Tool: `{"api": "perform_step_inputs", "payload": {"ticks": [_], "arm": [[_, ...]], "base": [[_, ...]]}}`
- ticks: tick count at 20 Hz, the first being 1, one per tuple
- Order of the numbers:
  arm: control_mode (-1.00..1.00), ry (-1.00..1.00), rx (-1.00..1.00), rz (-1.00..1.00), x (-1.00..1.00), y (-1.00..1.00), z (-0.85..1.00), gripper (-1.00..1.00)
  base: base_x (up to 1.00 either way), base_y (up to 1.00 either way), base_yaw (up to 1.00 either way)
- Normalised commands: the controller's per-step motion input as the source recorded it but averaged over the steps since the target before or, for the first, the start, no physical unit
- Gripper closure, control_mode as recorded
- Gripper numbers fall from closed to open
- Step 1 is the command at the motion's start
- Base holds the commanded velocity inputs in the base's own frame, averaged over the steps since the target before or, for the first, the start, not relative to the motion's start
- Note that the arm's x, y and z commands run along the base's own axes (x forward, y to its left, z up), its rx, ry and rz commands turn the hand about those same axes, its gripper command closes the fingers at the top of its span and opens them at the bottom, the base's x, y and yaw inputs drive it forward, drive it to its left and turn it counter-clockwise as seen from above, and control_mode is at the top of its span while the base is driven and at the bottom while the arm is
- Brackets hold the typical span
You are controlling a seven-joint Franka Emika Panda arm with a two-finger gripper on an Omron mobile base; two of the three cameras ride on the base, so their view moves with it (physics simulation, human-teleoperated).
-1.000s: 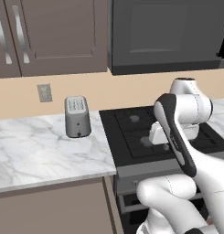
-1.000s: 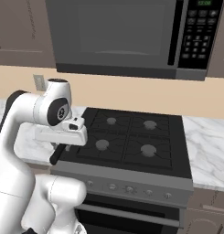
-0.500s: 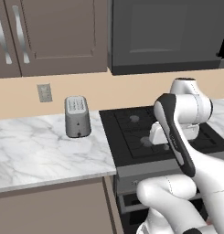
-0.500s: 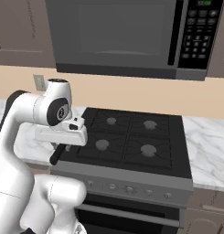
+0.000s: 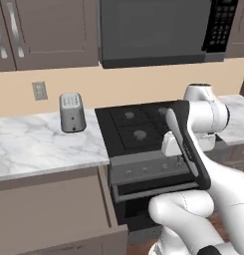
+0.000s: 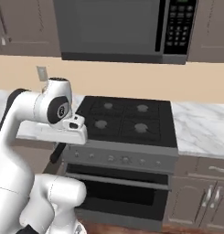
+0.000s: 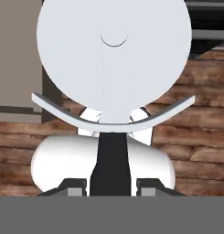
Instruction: Take the pizza cutter from the drawer on the left and place it on the dining counter for cutting.
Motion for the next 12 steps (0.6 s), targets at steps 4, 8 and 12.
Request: {"api": "perform_step_inputs", "payload": {"ticks": [4,8,12], "arm": [[1.00,0.00,0.00,0.00,0.00,0.00,0.00,1.00],[1.00,0.00,0.00,0.00,0.00,0.00,0.00,1.00],[1.00,0.00,0.00,0.00,0.00,0.00,0.00,1.00]], "base": [[-0.77,-0.30,-0.24],[-0.36,-0.15,-0.47],[-0.08,0.00,-0.82]]}}
